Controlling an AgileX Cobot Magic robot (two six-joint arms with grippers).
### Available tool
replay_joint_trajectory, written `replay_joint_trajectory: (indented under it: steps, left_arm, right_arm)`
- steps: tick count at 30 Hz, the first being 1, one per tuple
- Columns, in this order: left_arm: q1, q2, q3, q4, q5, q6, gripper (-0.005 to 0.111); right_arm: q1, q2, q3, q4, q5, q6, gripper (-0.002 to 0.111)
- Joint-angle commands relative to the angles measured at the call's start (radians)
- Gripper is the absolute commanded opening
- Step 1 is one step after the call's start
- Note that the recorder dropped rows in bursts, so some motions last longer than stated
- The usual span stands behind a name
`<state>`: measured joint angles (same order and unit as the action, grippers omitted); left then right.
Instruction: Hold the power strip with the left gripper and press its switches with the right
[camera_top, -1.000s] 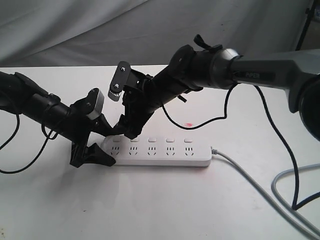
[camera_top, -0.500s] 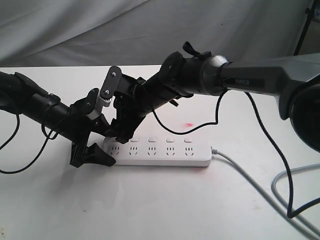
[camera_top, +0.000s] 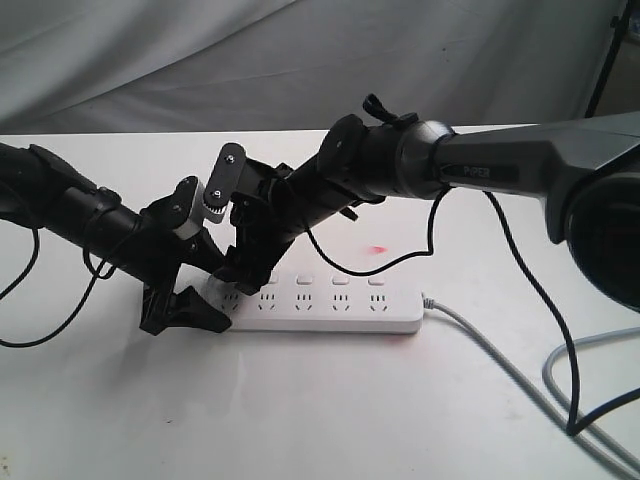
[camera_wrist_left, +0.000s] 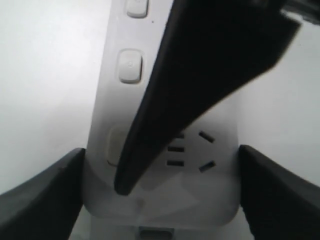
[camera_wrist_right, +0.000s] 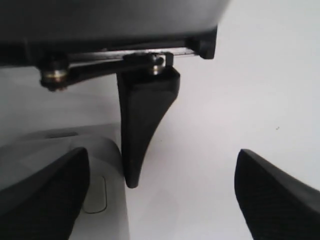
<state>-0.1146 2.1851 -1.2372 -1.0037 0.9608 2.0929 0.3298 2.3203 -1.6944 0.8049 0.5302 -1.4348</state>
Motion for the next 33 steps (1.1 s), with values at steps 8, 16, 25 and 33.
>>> replay_joint_trajectory:
  steps: [8, 16, 25, 33]
  left_arm:
    - [-0.005, 0.001, 0.003, -0.002, -0.020, 0.002, 0.039]
    - [-0.005, 0.001, 0.003, -0.002, -0.020, 0.002, 0.039]
    - [-0.005, 0.001, 0.003, -0.002, -0.020, 0.002, 0.039]
    - [-0.005, 0.001, 0.003, -0.002, -0.020, 0.002, 0.039]
  right_arm:
    - [-0.005, 0.002, -0.006, -0.016, -0.014, 0.007, 0.073]
    - [-0.024, 0.002, -0.006, -0.076, -0.010, 0.052, 0.073]
    - [-0.030, 0.002, -0.006, -0.092, 0.044, 0.063, 0.073]
    - [-0.030, -0.026, -0.006, -0.032, 0.044, 0.066, 0.073]
